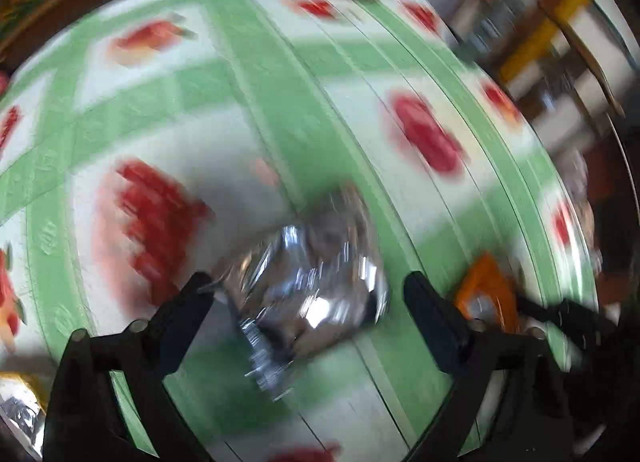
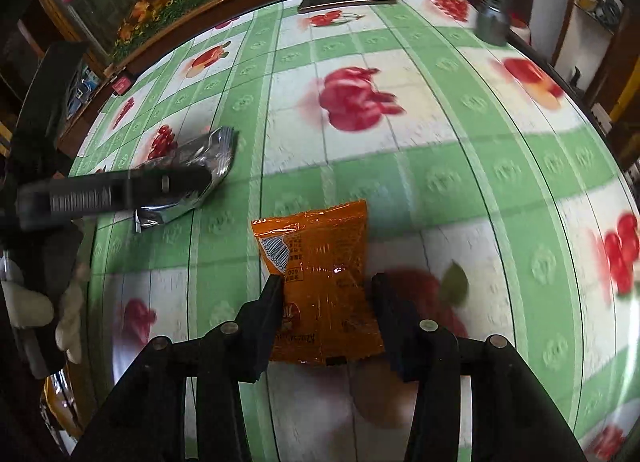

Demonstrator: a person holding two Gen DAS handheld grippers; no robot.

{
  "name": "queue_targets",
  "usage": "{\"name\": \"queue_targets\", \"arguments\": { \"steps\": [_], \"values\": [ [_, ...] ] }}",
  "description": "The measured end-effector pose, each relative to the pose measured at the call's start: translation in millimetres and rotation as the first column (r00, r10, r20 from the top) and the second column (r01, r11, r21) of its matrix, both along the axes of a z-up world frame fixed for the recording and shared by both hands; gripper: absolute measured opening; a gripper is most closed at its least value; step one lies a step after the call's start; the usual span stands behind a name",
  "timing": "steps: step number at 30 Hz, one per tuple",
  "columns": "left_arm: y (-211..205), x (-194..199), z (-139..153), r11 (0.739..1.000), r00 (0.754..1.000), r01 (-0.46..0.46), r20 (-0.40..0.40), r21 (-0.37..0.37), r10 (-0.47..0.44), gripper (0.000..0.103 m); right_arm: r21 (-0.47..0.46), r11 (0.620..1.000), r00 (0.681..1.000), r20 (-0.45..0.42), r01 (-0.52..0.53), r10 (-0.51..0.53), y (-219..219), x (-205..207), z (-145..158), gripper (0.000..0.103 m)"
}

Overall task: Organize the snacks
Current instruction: 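Grasp the orange snack packet with the right gripper while the left grasps the silver foil packet, then lift both packets and carry them toward the white tray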

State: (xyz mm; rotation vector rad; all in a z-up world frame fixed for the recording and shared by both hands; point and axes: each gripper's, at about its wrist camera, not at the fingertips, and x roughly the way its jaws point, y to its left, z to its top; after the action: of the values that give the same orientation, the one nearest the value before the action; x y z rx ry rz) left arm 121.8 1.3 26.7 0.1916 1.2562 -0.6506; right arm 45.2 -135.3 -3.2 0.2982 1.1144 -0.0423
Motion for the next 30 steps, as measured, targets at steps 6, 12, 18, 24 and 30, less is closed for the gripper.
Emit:
{"name": "queue_targets", "arguments": {
  "steps": [6, 12, 18, 24, 30],
  "values": [
    [3, -46, 19, 0.999, 0.999, 0.038, 0.035, 0.023, -0.039, 0.083, 0.047, 0.999, 1.0, 0.009, 0.016, -0.017, -10, -24, -1, 0.047],
    [-13, -41, 33, 1.0, 0.993, -0.02, 0.112, -0.009, 0.021, 0.083, 0.08, 0.996, 0.999, -0.006, 0.039, -0.039, -21, -37, -1, 0.047],
    [-59, -40, 4, 0.998, 0.994, 0.015, 0.105, 0.067, -0.022, 0.083, 0.09, 0.993, 0.997, -0.015, 0.071, -0.07, -33, -52, -1, 0.047],
    [-62, -45, 3, 0.996, 0.989, 0.022, 0.145, 0.086, -0.035, 0.057, 0.101, 0.992, 0.997, -0.022, 0.077, -0.075, -36, -62, 0, 0.047],
    [-33, -57, 20, 0.998, 0.996, -0.056, 0.074, 0.004, 0.056, 0.058, 0.11, 0.992, 0.998, -0.026, 0.061, -0.058, -38, -73, 2, 0.047]
  ]
}}
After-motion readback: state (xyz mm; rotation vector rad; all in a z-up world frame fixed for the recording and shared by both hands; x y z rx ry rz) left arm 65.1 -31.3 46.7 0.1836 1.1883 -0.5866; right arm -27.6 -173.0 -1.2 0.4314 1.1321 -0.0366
